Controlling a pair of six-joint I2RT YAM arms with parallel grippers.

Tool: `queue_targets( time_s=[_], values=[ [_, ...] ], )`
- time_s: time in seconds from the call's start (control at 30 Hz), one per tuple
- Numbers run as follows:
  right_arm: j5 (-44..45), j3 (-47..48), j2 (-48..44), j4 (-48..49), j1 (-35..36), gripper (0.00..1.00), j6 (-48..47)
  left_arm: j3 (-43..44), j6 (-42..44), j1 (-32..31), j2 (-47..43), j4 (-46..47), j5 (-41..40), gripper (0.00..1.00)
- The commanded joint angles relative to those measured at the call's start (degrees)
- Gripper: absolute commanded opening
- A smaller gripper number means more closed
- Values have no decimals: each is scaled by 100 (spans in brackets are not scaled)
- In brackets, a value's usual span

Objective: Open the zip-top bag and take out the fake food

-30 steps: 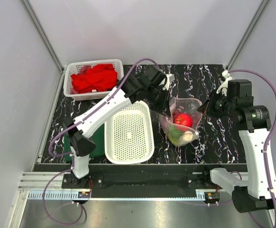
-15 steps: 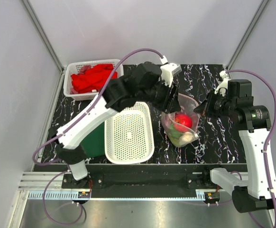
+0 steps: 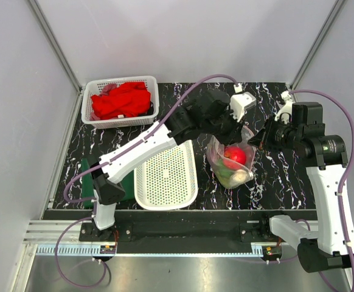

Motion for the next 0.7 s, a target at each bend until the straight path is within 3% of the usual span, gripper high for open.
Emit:
queue_targets(
  time_s=[0.0, 0.23, 0.37, 0.67],
  values=[
    [-146, 219, -95, 10, 13, 0, 46, -100, 378, 200, 6, 357, 343, 21],
    [-128, 254, -51, 1, 13, 0, 46, -530, 457, 156, 103, 349, 510, 38],
    [-181, 307, 2, 10, 13, 0, 90, -767, 545, 94, 85, 340, 545, 57],
    [-164, 246, -7, -25, 13, 0, 98, -1075, 861, 15, 146, 270, 493, 78]
  ],
)
